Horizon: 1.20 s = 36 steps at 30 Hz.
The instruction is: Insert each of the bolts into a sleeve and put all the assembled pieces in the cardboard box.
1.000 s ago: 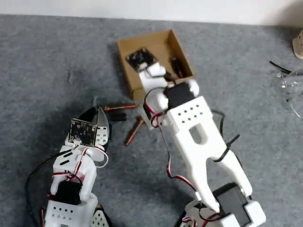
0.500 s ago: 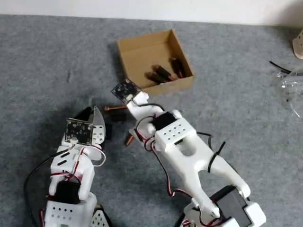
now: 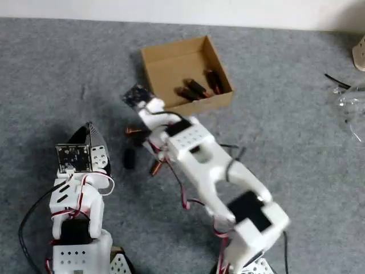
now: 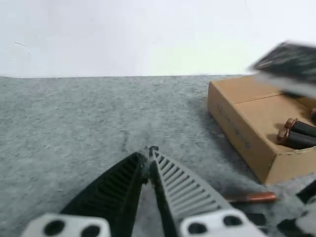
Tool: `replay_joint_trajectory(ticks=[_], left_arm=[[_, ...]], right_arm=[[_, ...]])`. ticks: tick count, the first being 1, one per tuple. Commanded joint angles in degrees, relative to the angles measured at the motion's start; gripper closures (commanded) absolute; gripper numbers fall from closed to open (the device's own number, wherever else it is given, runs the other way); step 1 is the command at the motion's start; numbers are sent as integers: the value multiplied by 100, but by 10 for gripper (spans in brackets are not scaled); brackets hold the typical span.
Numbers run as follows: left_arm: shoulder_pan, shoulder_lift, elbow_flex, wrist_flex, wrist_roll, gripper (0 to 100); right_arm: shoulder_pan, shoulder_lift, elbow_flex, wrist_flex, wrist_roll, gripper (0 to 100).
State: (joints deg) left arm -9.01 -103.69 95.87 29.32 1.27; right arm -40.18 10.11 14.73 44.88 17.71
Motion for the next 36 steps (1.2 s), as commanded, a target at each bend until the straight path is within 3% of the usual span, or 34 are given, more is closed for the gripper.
replay_joint_trajectory(ticks=[1,4,11,36], left_arm=[[-268,-48,136,-237,70,969],[-268,-48,136,-237,70,969],[-286,-48,136,-237,53,969],[-259,-40,136,-237,44,969]], right_arm=[[-409,426,-1095,444,501,825],[-743,743,-1587,813,905,825],[-963,1024,-1912,848,1020,825],[-321,1771,-1938,963,1002,825]])
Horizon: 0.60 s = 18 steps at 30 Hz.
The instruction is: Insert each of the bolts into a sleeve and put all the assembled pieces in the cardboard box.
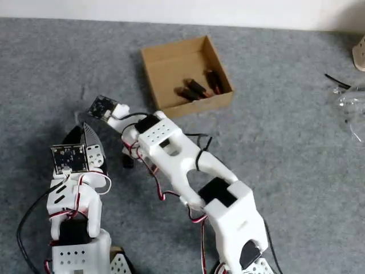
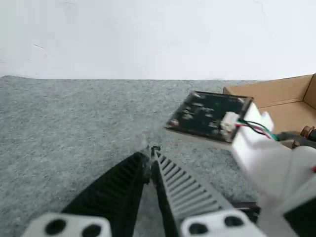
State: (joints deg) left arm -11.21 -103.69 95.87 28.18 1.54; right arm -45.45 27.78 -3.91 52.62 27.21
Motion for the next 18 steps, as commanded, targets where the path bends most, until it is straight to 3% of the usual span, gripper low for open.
replay_joint_trajectory(ticks=[1,16,18], left_arm=[[-40,-40,136,-123,18,969],[-40,-40,136,-123,9,969],[-40,-40,136,-123,9,969]], right_arm=[[259,4,-75,251,53,825],[259,22,-48,286,26,827],[242,22,-48,286,26,862]])
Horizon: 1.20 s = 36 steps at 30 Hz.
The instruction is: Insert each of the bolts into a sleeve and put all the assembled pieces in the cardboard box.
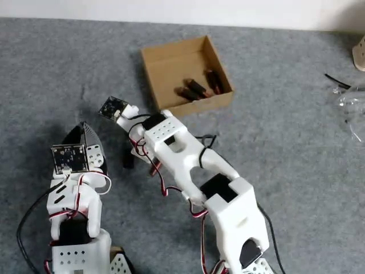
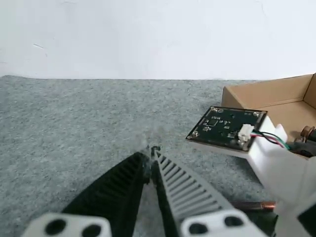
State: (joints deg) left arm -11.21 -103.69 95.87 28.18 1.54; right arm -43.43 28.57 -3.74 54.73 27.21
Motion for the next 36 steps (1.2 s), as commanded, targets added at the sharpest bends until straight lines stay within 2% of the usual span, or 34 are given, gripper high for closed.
replay_joint_trajectory(ticks=[1,3,15,19,25,30,36], left_arm=[[-40,-40,136,-123,9,969],[-40,-40,136,-123,9,969],[-40,-40,136,-123,9,969],[-31,-40,136,-123,9,969],[-31,-40,136,-123,18,968],[-31,-40,136,-123,26,967],[180,-40,136,-123,9,966]], right_arm=[[40,-57,-66,75,26,900],[66,-48,-75,66,18,995],[198,-101,-92,92,9,994],[347,-198,-101,66,-475,994],[391,-1103,40,92,-589,994],[400,-2044,822,-119,-607,994],[655,-3363,2062,-532,-1055,994]])
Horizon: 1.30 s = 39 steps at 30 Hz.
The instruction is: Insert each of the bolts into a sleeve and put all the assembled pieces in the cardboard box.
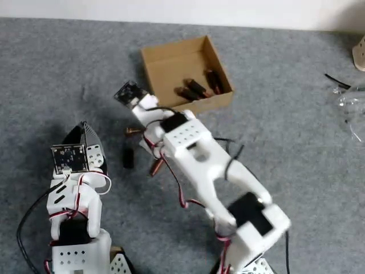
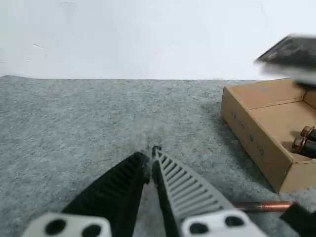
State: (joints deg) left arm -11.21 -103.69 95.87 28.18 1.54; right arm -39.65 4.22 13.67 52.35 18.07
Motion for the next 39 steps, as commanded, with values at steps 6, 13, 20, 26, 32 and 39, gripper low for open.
replay_joint_trajectory(ticks=[6,13,20,26,32,39], left_arm=[[611,-40,136,-97,-369,965],[1349,-31,40,299,-774,965],[1842,-31,-13,457,-1099,964],[2264,848,-374,501,-1160,940],[2308,3433,-1385,9,-1160,940],[2431,7055,-3415,-35,-1169,937]], right_arm=[[1095,-2475,1578,-356,-141,994],[1314,-4497,3547,-629,-132,994],[1429,-6668,5068,-611,-114,994],[1692,-7705,5921,-629,-114,994],[1692,-7890,6202,-629,-141,994],[1692,-7890,6712,-1323,-114,994]])
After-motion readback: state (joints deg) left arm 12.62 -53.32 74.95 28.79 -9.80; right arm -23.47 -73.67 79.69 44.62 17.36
